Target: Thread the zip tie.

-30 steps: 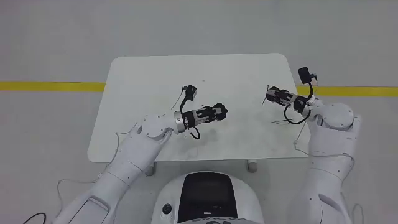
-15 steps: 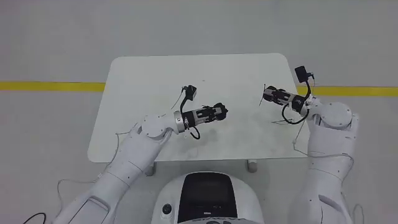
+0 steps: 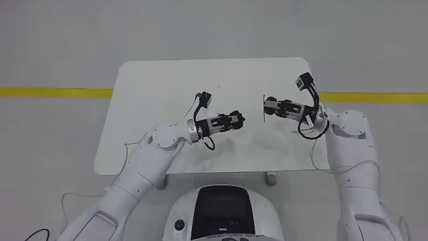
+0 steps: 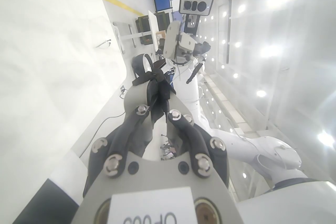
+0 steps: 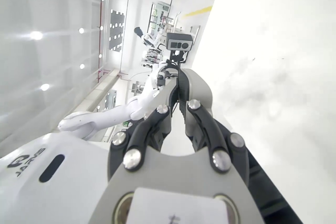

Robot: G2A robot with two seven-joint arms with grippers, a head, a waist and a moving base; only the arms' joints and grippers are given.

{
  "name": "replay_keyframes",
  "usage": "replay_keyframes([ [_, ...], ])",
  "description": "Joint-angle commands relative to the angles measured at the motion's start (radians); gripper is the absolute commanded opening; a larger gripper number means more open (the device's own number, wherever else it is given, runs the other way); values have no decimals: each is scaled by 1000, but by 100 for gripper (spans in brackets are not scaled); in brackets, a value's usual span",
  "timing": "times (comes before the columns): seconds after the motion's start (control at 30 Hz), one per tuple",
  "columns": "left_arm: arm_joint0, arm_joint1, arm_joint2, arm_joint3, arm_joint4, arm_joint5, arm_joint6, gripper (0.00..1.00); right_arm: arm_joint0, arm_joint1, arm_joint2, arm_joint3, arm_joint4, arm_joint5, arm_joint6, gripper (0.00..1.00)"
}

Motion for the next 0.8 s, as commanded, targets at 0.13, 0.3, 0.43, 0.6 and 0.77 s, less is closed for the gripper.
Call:
replay_keyframes([
  [0.13, 0, 0, 0, 0, 0, 0, 0, 0, -6, 110, -107, -19, 154, 0, 0, 0],
  [0.3, 0, 0, 0, 0, 0, 0, 0, 0, -23, 162, -125, -57, 204, 0, 0, 0],
  [0.43, 0, 0, 0, 0, 0, 0, 0, 0, -47, 173, -85, -91, 186, 0, -2, 0],
  [0.6, 0, 0, 0, 0, 0, 0, 0, 0, -99, 153, -54, -167, 73, 0, -143, 0],
  [0.77, 0, 0, 0, 0, 0, 0, 0, 0, -144, 141, -57, -228, -111, 0, -391, 0],
])
